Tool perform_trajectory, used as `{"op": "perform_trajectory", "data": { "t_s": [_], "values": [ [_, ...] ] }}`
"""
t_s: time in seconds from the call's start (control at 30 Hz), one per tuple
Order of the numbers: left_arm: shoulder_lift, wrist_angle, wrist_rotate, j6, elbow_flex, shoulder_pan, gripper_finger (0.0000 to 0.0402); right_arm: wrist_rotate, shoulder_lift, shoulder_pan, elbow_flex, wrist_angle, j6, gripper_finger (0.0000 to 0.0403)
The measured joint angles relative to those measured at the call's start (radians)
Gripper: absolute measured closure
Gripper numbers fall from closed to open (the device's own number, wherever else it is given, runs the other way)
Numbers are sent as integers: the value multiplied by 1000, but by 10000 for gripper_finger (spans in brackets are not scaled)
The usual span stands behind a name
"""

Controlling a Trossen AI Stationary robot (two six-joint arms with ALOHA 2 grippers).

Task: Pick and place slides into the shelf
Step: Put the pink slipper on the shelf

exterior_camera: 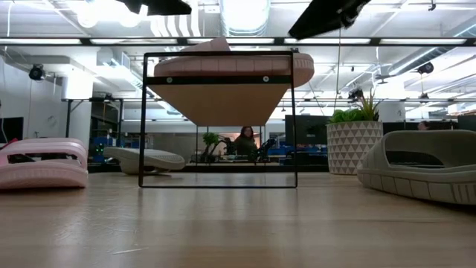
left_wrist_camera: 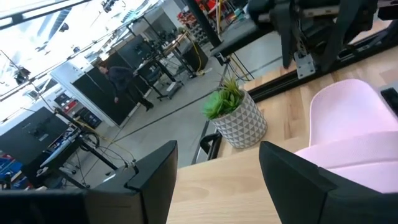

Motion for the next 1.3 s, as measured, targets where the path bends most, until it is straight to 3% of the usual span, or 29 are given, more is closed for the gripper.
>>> {"op": "perform_trajectory", "data": {
  "t_s": [0.1, 0.27, 0.5, 1.3],
  "values": [
    [0, 0, -47, 1, -1, -1, 191, -89, 0, -34, -12, 18, 32, 228],
    [-7, -1, -126, 2, -4, 0, 191, -97, -1, -38, -19, 20, 61, 288],
    [-12, 0, -136, 2, -4, 0, 191, -155, -1, -38, -14, 23, 113, 385],
    [-9, 0, -141, 3, -5, 0, 191, -288, 79, -38, -61, 56, 162, 394]
  ]
}}
